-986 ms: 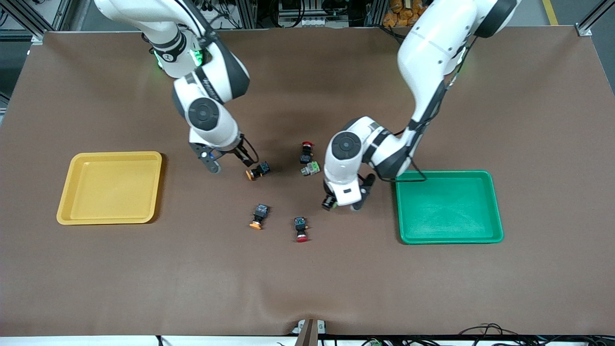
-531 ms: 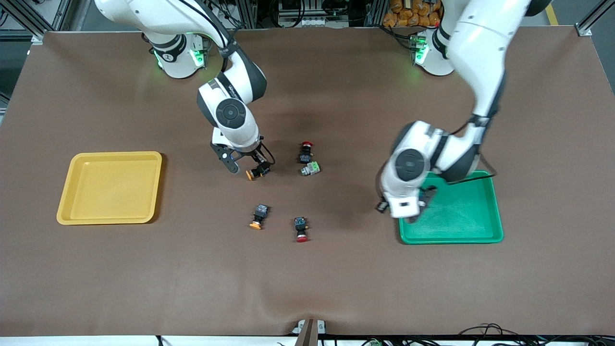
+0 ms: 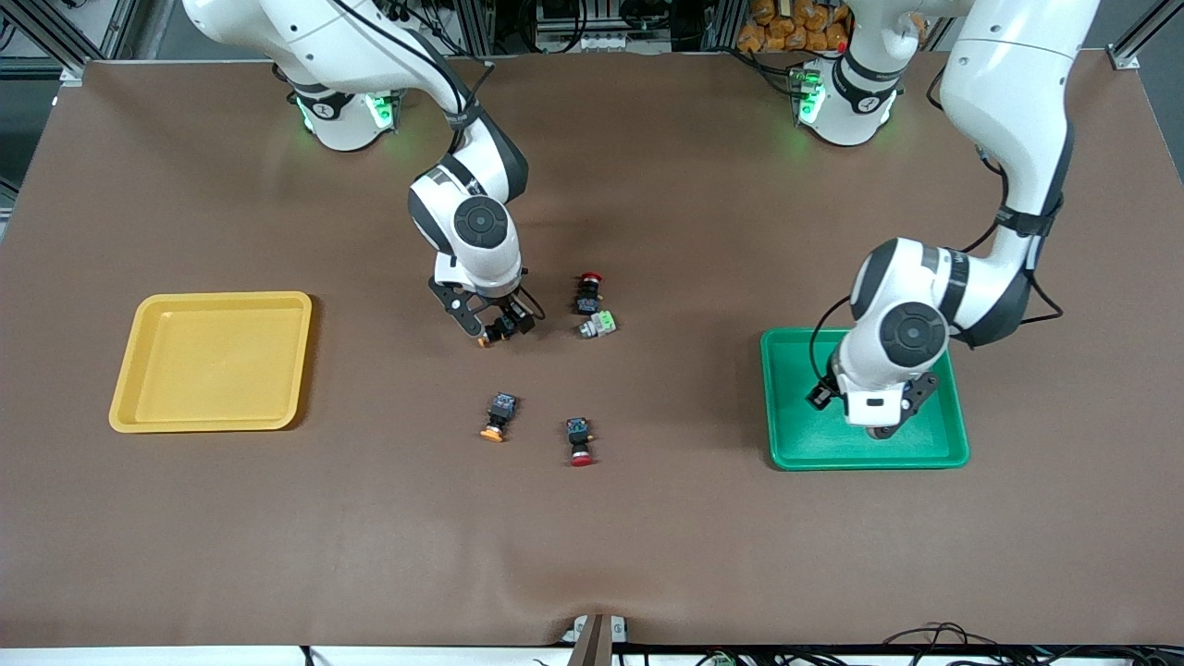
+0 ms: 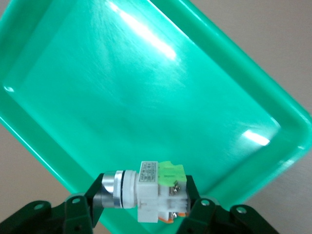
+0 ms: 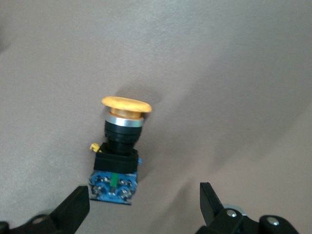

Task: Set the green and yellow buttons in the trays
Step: 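Release the green button in the tray while the right gripper carries yellow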

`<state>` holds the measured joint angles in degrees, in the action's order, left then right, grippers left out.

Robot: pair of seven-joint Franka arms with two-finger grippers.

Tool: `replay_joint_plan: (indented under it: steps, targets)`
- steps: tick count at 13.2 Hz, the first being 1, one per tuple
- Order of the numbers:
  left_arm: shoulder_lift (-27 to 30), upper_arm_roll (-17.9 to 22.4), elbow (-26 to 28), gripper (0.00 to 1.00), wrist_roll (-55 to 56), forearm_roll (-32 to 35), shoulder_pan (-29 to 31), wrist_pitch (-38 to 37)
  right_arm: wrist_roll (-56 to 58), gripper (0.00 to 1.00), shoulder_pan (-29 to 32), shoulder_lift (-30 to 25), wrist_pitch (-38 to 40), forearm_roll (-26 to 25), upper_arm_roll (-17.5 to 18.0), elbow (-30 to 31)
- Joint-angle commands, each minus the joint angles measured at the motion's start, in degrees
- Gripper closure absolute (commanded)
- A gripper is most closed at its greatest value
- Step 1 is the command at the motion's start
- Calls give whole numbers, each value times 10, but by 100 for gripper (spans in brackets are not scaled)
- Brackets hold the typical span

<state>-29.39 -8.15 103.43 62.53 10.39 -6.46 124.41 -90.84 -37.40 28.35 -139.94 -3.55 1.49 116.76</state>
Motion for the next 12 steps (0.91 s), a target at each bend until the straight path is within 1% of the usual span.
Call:
replay_joint_plan:
  steps: [1,2,3,4,5,6,8,9,11,12]
  targets:
    - [28,-8,35,100,-41,12,37,2,-16,8,-7,8,-12,-18,-4,-6]
    - [26,-8,36,100,-56,12,54,4,-16,37,-7,8,-12,-18,-4,-8]
    - [26,-8,38,100,-76,12,67,4,-16,55,-7,8,-12,-18,-4,-8]
    - [28,-8,47,100,-89,12,72,5,-16,76,-7,8,-12,-18,-4,-8]
    - [29,-8,53,100,-93,12,73,7,-16,89,-7,8,-12,-18,-4,-7]
    - [29,-8,60,100,-94,12,73,8,-15,100,-7,8,-8,-18,-4,-8]
    - [29,-7,70,100,-96,13,73,25,-13,100,-1,5,-1,-18,-4,-9]
    - [28,-7,70,100,-97,13,75,30,-8,100,3,-2,18,-18,-4,-14]
    - [23,-6,69,100,-102,13,75,35,21,100,13,-24,123,-18,-6,-40]
    - [19,-6,65,81,-101,12,76,37,46,100,28,-36,153,-18,-6,-44]
